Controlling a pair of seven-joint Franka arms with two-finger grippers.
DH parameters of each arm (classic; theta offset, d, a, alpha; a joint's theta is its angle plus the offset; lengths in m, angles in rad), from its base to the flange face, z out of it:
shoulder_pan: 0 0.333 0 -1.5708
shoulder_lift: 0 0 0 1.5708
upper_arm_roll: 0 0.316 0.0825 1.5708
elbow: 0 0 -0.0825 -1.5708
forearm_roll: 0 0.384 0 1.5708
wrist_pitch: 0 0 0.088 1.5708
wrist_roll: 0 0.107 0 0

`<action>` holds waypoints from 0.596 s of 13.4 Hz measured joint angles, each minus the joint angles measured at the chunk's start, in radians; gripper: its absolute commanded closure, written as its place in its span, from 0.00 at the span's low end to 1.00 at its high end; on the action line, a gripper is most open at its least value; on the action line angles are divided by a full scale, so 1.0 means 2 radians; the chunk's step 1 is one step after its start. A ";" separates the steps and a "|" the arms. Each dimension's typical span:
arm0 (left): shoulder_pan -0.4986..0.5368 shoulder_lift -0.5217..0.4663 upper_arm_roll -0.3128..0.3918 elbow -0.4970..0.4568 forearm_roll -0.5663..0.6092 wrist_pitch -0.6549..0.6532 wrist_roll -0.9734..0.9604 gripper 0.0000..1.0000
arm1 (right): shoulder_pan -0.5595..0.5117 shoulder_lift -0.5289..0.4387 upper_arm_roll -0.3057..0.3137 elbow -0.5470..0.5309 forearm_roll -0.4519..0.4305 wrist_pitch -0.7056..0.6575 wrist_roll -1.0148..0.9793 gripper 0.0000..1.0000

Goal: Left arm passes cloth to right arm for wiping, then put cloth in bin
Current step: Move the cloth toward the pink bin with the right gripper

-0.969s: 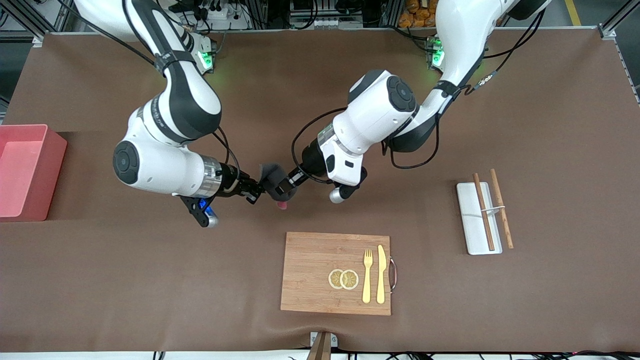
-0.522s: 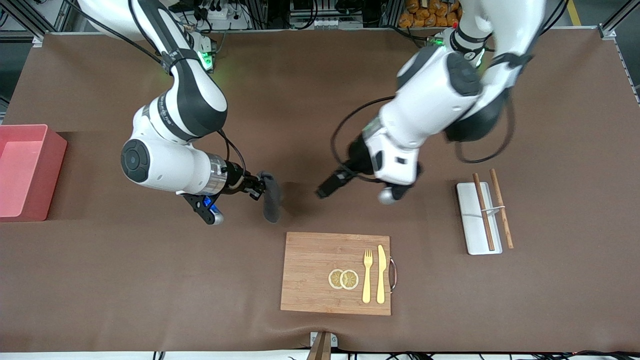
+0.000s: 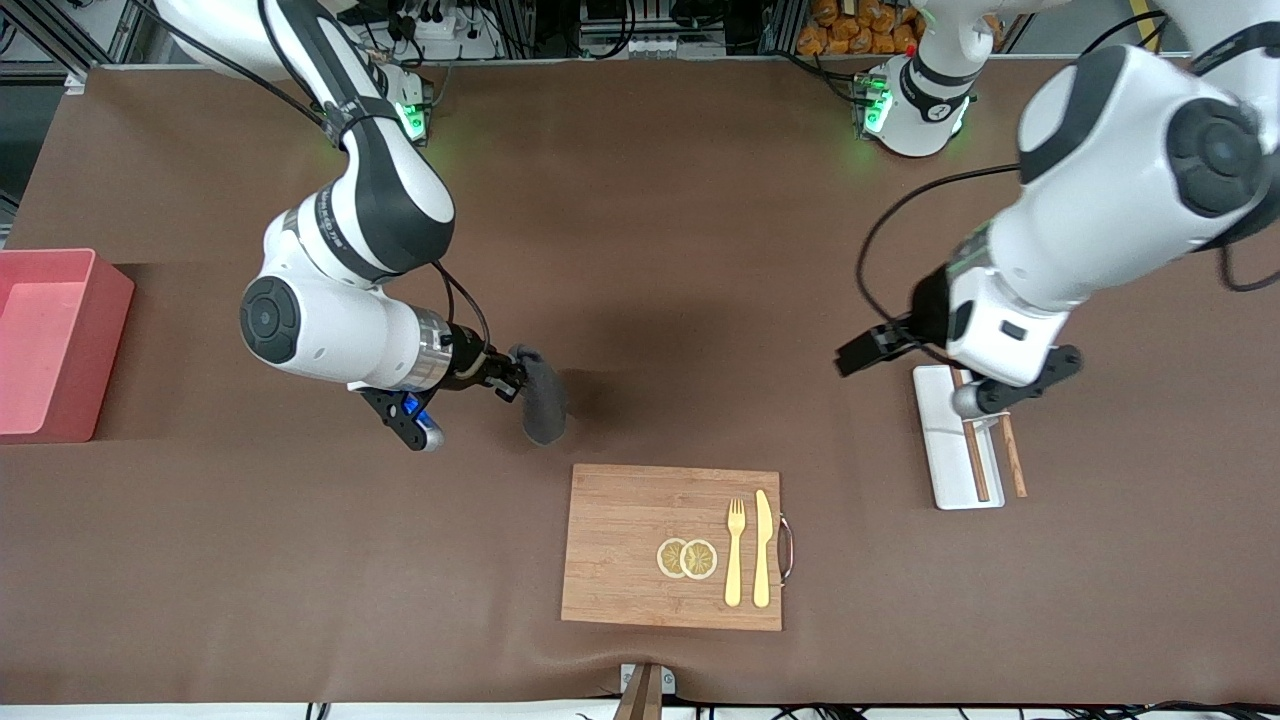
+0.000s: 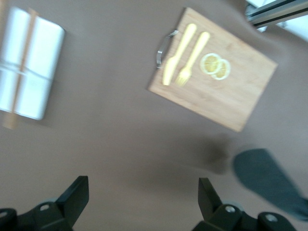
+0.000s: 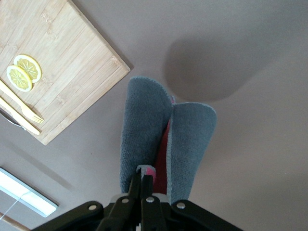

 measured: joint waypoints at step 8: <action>0.061 -0.043 -0.001 -0.003 0.039 -0.081 0.130 0.00 | -0.031 -0.005 -0.005 0.003 -0.057 -0.034 -0.108 1.00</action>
